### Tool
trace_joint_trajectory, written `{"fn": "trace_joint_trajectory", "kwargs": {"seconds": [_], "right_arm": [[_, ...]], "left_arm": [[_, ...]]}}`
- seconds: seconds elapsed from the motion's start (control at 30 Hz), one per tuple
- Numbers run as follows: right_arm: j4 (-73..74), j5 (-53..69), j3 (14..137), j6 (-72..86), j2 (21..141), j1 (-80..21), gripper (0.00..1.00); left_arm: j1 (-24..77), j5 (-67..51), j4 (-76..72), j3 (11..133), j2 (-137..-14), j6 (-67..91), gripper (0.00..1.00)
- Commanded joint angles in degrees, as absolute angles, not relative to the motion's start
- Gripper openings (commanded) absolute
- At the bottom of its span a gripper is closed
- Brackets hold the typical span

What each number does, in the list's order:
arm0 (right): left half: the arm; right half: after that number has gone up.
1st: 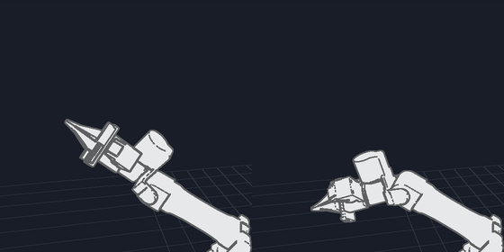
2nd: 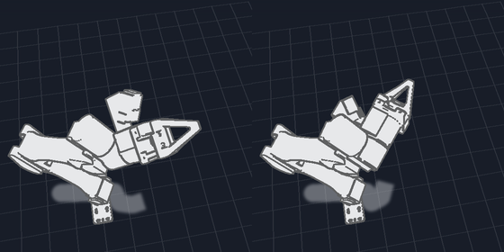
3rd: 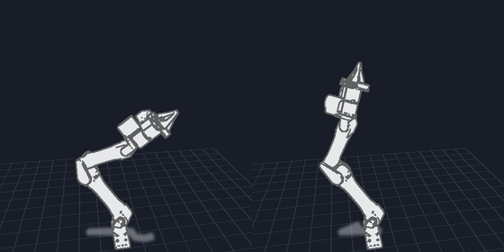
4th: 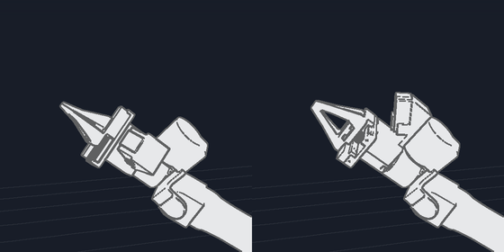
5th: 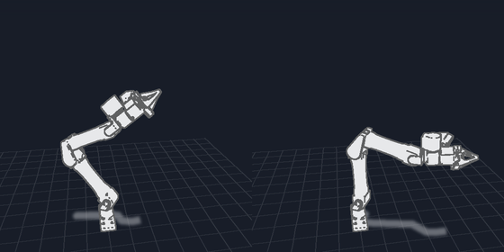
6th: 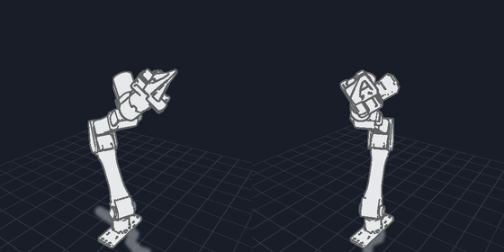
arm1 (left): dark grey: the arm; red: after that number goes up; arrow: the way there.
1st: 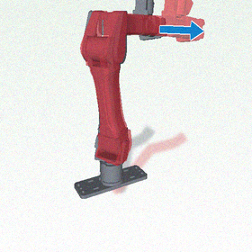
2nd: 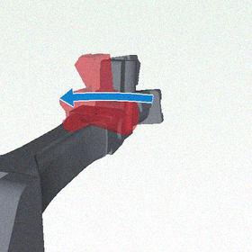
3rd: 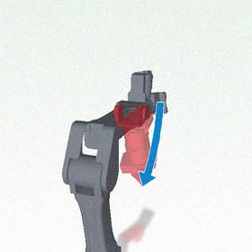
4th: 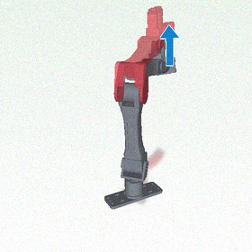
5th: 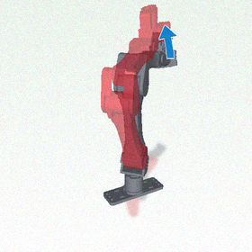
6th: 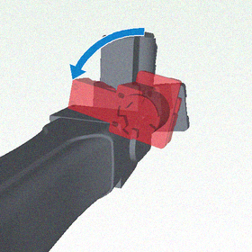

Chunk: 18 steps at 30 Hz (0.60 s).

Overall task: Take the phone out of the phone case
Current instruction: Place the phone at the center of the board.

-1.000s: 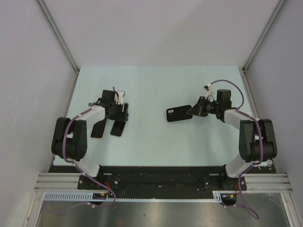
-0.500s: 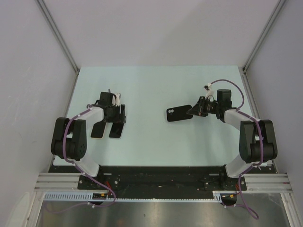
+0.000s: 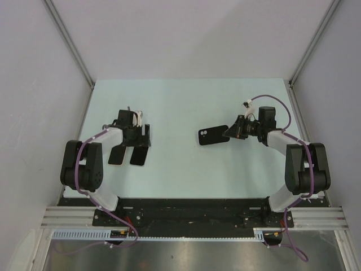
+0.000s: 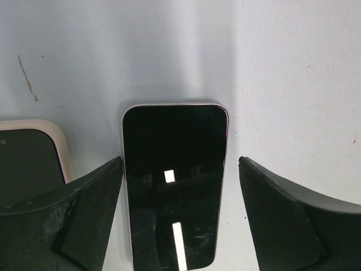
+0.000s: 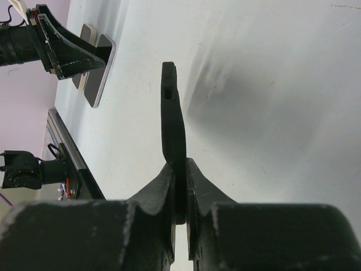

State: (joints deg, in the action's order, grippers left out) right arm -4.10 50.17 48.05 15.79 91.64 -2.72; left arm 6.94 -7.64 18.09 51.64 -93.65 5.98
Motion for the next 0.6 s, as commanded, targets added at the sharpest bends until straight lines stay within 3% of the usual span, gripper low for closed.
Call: {"fn": "trace_joint_trajectory", "kwargs": {"seconds": [0.0,0.23,0.57], "right_arm": [[-5.0,50.4,49.2,15.1,89.5,-2.8,0.0],[-4.9,50.5,49.2,14.9,89.6,-2.8,0.0],[-4.7,51.0,49.2,14.9,88.9,-2.9,0.0]], "left_arm": [[6.3,-8.9,17.8,51.4,-93.0,7.5,0.88],[6.3,-9.8,17.4,52.4,-86.9,6.7,1.0],[3.6,-3.0,16.9,51.9,-78.0,2.4,1.0]]}}
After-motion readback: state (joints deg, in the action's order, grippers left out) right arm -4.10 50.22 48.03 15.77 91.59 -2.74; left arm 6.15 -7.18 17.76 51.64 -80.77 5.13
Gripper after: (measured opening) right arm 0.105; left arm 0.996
